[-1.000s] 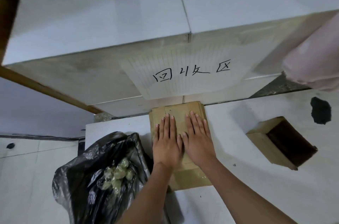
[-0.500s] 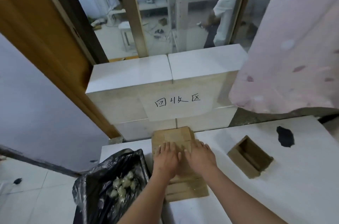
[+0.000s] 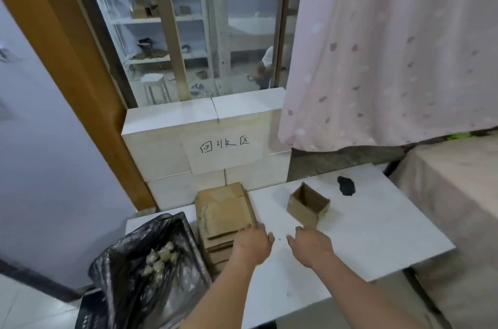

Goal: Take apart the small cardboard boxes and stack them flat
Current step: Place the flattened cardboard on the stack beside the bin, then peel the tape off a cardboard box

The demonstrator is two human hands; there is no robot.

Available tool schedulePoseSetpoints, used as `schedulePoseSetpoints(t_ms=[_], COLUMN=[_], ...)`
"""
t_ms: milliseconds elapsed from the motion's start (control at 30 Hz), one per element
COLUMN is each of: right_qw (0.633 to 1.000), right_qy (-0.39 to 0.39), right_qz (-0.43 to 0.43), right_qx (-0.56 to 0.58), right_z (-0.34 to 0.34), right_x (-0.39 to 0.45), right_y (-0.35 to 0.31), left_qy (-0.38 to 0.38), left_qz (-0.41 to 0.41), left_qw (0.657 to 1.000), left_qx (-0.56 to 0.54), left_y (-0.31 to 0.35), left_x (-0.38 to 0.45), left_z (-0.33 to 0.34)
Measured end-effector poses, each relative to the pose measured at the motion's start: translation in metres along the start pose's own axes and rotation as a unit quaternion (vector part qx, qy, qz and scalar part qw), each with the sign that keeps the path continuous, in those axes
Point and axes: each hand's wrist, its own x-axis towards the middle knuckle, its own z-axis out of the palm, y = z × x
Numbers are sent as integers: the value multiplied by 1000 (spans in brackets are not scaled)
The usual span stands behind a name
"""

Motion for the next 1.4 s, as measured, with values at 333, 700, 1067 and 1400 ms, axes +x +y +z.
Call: schedulePoseSetpoints(t_ms=[333,700,1067,1400], right_qw=[998,994,949,846], right_qy=[17,30,-40,-134], right_qz=[43,18,44,171], right_qx=[40,106,310,487], right_z=[0,-16,3,11], right_x=[-43,-5,51,123], right_y=[63,146,174,175], left_qy=[23,31,-20,-12], left_qz=[33,19,-34,-85], left_qw=[998,996,992,994], left_qx=[46,87,118,-68], left_y=[73,150,160,136], left_x=[-22,36,83,172], left_z=[-8,-26,-24,-35])
